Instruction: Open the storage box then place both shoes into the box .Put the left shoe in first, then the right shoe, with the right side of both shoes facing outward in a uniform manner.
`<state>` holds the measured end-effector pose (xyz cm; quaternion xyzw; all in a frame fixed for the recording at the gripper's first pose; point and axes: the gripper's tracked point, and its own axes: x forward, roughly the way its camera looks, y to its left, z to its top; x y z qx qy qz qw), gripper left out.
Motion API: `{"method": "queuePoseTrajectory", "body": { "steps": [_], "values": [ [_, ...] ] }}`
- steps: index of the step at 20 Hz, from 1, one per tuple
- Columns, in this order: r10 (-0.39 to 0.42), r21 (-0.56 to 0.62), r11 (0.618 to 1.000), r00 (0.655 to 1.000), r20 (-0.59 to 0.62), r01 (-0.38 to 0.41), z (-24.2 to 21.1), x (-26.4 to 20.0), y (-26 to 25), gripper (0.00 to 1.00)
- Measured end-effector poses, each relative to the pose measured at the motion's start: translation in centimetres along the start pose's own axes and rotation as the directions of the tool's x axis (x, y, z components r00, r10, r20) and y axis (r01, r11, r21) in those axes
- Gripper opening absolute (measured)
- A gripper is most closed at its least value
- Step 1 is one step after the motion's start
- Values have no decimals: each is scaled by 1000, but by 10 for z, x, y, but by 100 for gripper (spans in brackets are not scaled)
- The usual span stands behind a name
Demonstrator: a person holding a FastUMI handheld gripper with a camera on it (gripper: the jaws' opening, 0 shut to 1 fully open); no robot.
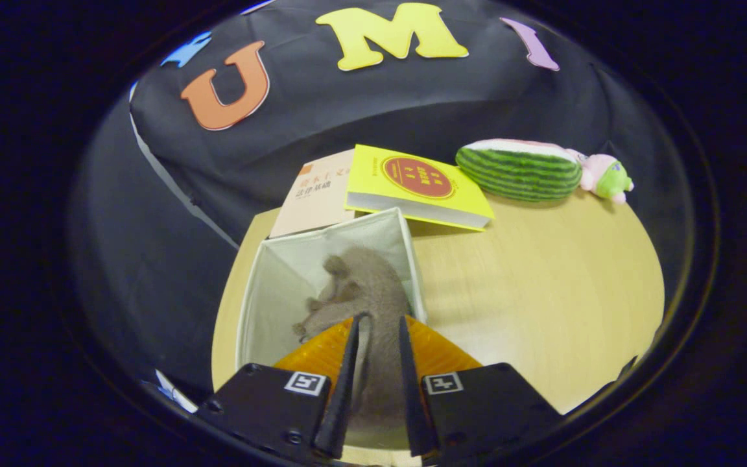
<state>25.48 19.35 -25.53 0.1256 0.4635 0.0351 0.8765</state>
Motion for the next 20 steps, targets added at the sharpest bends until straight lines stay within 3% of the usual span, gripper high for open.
{"method": "queuePoseTrajectory", "body": {
  "steps": [2, 4, 9, 20],
  "values": [
    [49, -29, 998, 998, 26, -49, 1, -6, 10, 70],
    [-38, -56, 997, 994, 103, 44, 11, -21, -6, 99],
    [-109, -103, 984, 951, 288, 144, 42, -63, -21, 99],
    [-71, -193, 959, 836, 544, 207, 56, -177, -44, 99]
  ]
}}
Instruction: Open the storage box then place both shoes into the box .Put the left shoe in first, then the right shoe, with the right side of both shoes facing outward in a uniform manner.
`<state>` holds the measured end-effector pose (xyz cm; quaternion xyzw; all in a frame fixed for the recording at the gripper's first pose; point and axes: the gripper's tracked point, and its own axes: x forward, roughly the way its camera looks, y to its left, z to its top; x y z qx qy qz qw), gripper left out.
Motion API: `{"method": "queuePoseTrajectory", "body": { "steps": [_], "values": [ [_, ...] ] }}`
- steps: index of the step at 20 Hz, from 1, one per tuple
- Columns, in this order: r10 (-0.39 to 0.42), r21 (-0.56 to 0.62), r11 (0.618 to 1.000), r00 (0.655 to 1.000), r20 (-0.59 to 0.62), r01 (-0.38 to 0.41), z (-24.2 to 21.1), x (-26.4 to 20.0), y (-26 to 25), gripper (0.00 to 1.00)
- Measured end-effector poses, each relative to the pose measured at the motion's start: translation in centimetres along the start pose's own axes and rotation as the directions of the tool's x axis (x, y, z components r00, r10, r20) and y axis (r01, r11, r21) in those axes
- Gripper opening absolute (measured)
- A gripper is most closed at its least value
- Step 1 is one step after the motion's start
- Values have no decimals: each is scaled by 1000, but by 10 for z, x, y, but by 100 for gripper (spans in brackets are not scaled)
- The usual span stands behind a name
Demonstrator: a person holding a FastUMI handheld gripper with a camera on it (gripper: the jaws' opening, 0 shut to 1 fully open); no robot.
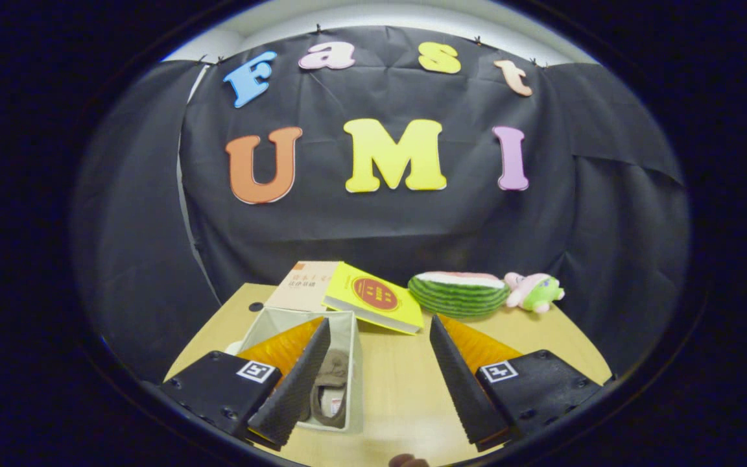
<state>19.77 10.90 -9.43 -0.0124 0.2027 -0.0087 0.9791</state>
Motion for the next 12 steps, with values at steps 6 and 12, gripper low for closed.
{"method": "queuePoseTrajectory", "body": {
  "steps": [6, 12],
  "values": [
    [-7, -29, 1000, 987, 160, 12, 16, -68, -13, 99],
    [-20, -53, 998, 954, 301, 38, 20, -139, -30, 99]
  ]
}}
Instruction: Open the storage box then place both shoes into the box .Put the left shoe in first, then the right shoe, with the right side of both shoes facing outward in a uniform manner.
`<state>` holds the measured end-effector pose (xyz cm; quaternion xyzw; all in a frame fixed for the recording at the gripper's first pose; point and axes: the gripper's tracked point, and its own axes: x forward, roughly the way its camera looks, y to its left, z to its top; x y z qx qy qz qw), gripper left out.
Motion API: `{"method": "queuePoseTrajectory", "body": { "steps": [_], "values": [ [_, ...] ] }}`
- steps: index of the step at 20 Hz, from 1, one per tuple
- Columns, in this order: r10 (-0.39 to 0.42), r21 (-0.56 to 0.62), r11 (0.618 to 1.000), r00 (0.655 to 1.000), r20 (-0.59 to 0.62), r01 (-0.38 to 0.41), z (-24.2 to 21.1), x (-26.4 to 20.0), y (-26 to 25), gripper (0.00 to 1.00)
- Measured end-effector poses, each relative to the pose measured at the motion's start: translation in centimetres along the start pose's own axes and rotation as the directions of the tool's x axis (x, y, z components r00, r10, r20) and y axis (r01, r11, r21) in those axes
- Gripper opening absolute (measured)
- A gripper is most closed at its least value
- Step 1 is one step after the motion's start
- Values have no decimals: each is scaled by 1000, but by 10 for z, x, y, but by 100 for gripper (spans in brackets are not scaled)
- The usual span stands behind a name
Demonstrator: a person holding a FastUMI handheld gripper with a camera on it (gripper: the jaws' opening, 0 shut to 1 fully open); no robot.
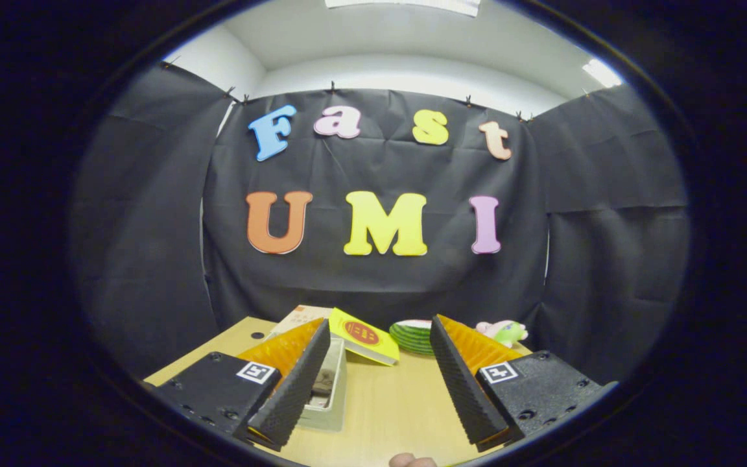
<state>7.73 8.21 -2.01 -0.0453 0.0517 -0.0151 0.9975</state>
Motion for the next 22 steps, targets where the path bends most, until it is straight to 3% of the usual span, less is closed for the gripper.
{"method": "queuePoseTrajectory", "body": {
  "steps": [4, 7, 22],
  "values": [
    [21, 12, 1000, 999, 32, -21, -11, -29, -15, 99],
    [-13, 21, 1000, 1000, 27, 13, -23, -43, -38, 100],
    [51, 20, 999, 999, 6, -51, -29, -63, -13, 100]
  ]
}}
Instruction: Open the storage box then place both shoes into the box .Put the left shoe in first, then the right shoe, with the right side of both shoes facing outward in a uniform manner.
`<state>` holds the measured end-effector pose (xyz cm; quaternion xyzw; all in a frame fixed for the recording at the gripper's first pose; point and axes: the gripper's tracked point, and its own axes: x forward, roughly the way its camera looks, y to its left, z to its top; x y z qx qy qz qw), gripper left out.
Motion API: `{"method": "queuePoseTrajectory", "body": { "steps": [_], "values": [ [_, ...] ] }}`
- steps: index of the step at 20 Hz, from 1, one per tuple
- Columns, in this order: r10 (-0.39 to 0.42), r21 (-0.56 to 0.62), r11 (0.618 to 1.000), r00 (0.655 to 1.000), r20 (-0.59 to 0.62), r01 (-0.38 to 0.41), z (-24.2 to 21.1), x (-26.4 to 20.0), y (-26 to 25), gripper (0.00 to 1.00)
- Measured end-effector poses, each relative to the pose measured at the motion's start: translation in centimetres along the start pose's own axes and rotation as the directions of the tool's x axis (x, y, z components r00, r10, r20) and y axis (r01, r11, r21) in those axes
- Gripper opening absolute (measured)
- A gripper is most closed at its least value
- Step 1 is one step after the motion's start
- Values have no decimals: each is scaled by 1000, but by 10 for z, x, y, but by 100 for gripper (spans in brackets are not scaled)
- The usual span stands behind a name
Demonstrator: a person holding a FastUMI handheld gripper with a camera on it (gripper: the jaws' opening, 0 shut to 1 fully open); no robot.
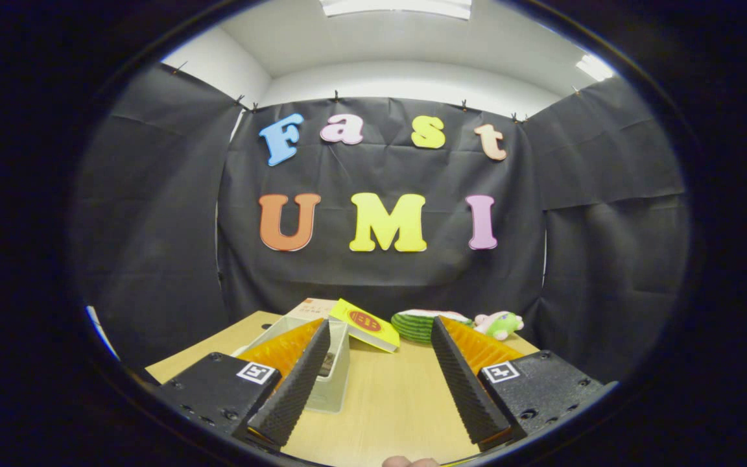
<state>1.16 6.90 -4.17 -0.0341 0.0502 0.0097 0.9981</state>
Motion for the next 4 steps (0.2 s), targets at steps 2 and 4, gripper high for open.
{"method": "queuePoseTrajectory", "body": {
  "steps": [2, 4],
  "values": [
    [3, 0, 1000, 1000, 0, -3, 0, -2, 2, 100],
    [8, 0, 1000, 1000, 8, -8, 2, -4, 4, 100]
  ]
}}
